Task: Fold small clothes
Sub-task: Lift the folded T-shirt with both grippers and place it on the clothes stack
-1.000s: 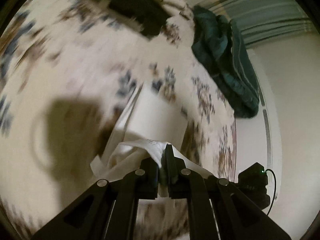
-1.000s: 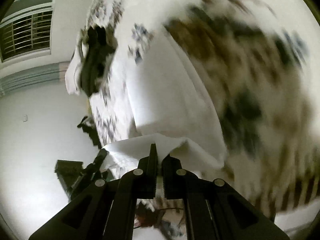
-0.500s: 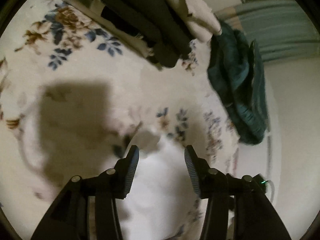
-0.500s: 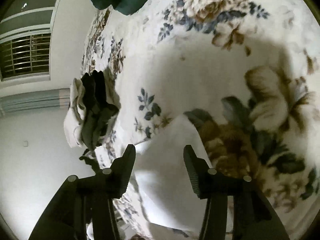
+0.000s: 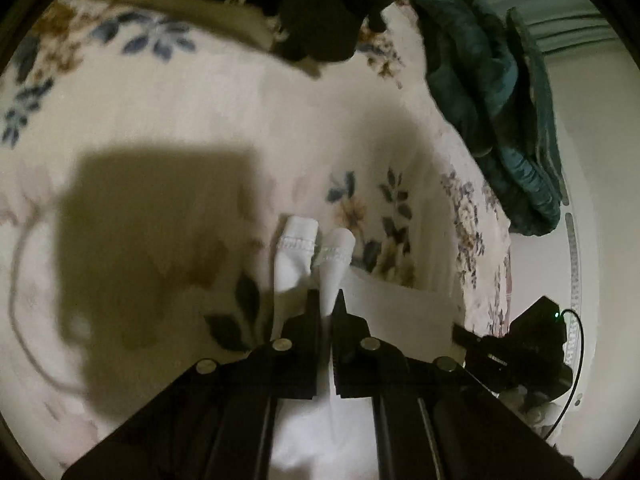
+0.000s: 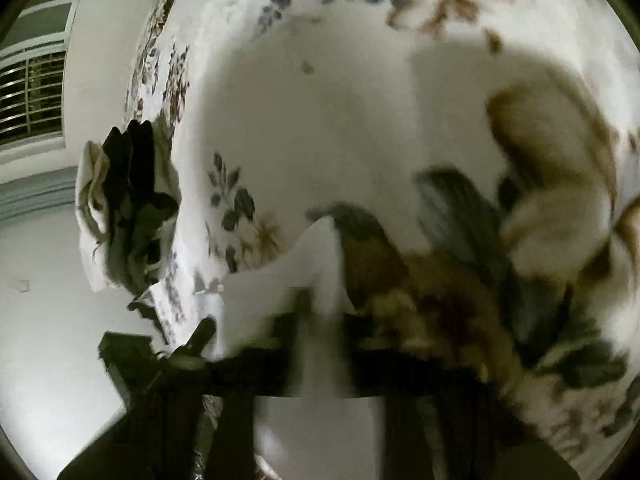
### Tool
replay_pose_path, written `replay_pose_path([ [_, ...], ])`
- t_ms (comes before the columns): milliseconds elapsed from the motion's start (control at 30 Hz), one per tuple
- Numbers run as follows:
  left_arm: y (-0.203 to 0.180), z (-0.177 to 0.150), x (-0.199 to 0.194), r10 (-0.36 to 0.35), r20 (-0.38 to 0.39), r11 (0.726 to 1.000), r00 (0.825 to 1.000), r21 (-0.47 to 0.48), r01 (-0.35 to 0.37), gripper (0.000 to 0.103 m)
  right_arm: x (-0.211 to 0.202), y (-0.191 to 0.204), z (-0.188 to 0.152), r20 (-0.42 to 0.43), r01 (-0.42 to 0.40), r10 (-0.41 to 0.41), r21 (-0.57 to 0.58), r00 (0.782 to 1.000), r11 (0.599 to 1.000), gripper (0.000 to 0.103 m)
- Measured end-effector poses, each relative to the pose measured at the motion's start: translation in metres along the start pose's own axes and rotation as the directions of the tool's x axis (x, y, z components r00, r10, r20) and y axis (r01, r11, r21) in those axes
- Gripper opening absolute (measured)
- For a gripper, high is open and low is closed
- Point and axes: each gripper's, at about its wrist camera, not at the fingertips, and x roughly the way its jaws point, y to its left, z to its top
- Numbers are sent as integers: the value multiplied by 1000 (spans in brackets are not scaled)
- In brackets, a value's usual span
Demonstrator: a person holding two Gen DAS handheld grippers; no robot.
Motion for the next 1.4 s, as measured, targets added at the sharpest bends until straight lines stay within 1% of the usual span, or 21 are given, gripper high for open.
replay_pose_path([
  [100, 9, 5, 2, 23, 1, 1000, 1000, -11, -23, 3, 1, 11, 5, 33, 57, -56, -29, 998, 998, 3],
  [167, 19, 8, 7, 19, -13, 998, 1000, -56, -20, 3, 7, 6, 8, 20, 104, -103, -11, 994, 995, 3],
  [200, 26, 10, 8, -4, -31, 995, 1000, -95, 1, 5, 9, 4, 9, 13, 114, -114, -6, 993, 993, 3],
  [267, 34, 12, 2, -45, -49, 989, 998, -140, 38, 14, 11, -1, 10, -30, 120, -120, 4, 992, 993, 6],
  [333, 35, 10, -11, -71, -32, 989, 997, -131, 67, 47, 4, -5, 8, -49, 113, -112, 11, 992, 994, 21],
  [367, 36, 7, -17, -106, -22, 986, 994, -131, 102, 55, -1, -8, 5, -63, 107, -106, 10, 992, 994, 45],
  [400, 40, 1, -24, -140, -17, 980, 990, -142, 136, 63, -7, -12, 0, -74, 75, -74, 7, 994, 997, 62],
  [433, 42, -3, -26, -159, -21, 977, 987, -147, 155, 63, -11, -15, -4, -86, 45, -44, 4, 995, 999, 66],
  [467, 45, -11, -24, -202, -47, 969, 978, -155, 193, 63, -12, -22, -10, -115, 20, -19, 4, 993, 1000, 67],
  [567, 49, -33, -9, -248, -118, 958, 962, -174, 226, 63, 3, -44, -31, -223, -26, 28, 11, 974, 1000, 67],
  [600, 49, -39, -4, -267, -137, 953, 954, -185, 240, 63, 12, -52, -39, -263, -55, 59, 21, 963, 998, 67],
  [700, 42, -58, 10, -308, -175, 940, 935, -207, 271, 63, 33, -62, -54, -321, -168, 177, 56, 930, 984, 67],
  [767, 35, -61, 14, -296, -168, 944, 940, -201, 262, 63, 43, -60, -58, -336, -228, 237, 67, 911, 971, 67],
  [867, 28, -62, 18, -281, -144, 947, 949, -202, 250, 61, 54, -56, -60, -353, -267, 274, 71, 895, 961, 68],
  [900, 24, -61, 18, -269, -135, 951, 954, -193, 241, 61, 57, -53, -60, -357, -266, 268, 58, 895, 962, 65],
  [933, 21, -62, 18, -258, -128, 956, 958, -180, 233, 56, 58, -49, -60, -360, -264, 260, 40, 896, 964, 60],
  [967, 14, -62, 15, -235, -122, 965, 964, -151, 216, 48, 59, -45, -60, -363, -254, 241, 11, 900, 967, 42],
  [1000, 10, -62, 13, -204, -125, 974, 971, -126, 188, 25, 59, -41, -61, -366, -239, 218, -12, 905, 971, 29],
  [1067, 6, -64, 8, -171, -120, 982, 978, -102, 160, 19, 56, -35, -63, -360, -232, 204, -37, 910, 972, 20],
  [1233, -12, -65, -17, -110, -99, 992, 989, -77, 102, 15, 35, -11, -71, -341, -216, 178, -75, 923, 974, 16],
  [1400, -31, -57, -67, -91, -44, 992, 995, -90, 86, 15, 2, 41, -80, -342, -216, 160, -132, 926, 968, 16],
])
